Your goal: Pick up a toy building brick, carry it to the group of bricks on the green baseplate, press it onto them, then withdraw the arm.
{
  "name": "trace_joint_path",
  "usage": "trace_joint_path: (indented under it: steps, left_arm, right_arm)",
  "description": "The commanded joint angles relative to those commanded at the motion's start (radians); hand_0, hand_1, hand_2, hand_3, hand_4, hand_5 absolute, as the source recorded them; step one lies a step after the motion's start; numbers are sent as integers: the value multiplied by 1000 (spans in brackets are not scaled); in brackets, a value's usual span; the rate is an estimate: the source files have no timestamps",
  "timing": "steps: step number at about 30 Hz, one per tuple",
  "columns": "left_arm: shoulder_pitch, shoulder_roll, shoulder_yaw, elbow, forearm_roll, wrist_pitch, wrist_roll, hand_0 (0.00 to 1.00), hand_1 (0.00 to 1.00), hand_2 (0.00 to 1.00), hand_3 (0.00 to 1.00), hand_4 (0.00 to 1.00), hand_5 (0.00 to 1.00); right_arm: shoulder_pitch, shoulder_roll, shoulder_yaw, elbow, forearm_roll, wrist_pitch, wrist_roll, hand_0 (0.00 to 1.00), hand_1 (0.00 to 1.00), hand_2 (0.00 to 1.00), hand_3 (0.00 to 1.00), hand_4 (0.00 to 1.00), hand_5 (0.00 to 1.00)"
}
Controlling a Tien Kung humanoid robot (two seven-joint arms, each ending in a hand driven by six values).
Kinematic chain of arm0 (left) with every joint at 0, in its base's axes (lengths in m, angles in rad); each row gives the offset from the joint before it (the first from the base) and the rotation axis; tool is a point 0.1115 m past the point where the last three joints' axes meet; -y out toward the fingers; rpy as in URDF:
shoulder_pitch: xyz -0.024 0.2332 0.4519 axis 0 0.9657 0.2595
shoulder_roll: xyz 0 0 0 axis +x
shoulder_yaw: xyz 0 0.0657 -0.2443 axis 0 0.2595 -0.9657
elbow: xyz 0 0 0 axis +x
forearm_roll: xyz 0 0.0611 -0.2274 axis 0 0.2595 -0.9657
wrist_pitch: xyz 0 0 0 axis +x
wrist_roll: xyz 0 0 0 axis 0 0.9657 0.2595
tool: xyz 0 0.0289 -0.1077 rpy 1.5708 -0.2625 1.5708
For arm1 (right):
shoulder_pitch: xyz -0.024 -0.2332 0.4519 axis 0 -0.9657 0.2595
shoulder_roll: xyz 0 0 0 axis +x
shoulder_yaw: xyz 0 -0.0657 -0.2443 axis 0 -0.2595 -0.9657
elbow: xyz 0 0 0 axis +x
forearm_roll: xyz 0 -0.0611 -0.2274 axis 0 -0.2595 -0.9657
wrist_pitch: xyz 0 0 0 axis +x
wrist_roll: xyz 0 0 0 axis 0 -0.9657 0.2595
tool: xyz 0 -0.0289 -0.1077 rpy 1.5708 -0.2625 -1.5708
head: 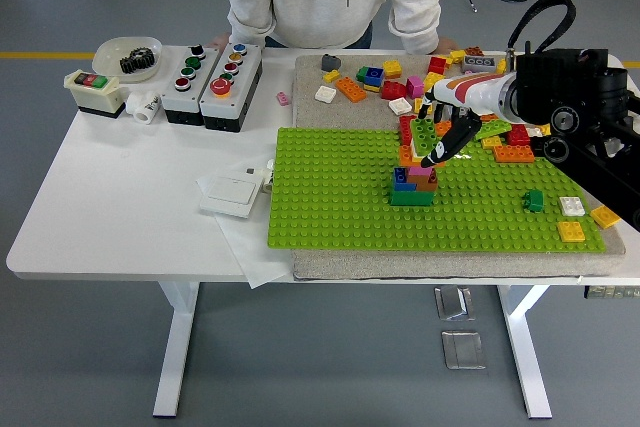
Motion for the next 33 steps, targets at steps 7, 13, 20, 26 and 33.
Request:
trace_joint_path:
  steps: [7,13,20,26,33]
  left_arm:
    - [3,-1,-3,0,4,0,1,856,801,806,615,690,622]
    - [1,-1,-1,0,3,-1,0,855,801,806,615,690,622]
    - [0,-1,-3,0,3,-1,0,855,801,805,615,690,622]
    - [0,-1,-3,0,3,-1,0,855,801,805,615,690,622]
    - [0,-2,-6,0,6,-1,1,855,801,807,614,690,622]
  right_arm:
    - [-3,-3,-1,6,0,2,-1,394,575,725,788,998,422]
    - [-3,-7,2,13,-2,4,-2,394,574,725,789,998,425]
    - [-5,-14,5,20,-2,7,-4,394,574,724,789,998,426]
    - [-6,-19,7,27,-2,10,-5,394,574,720,784,998,426]
    - [-10,-25,8,35,0,15,-8,393,571,719,782,998,427]
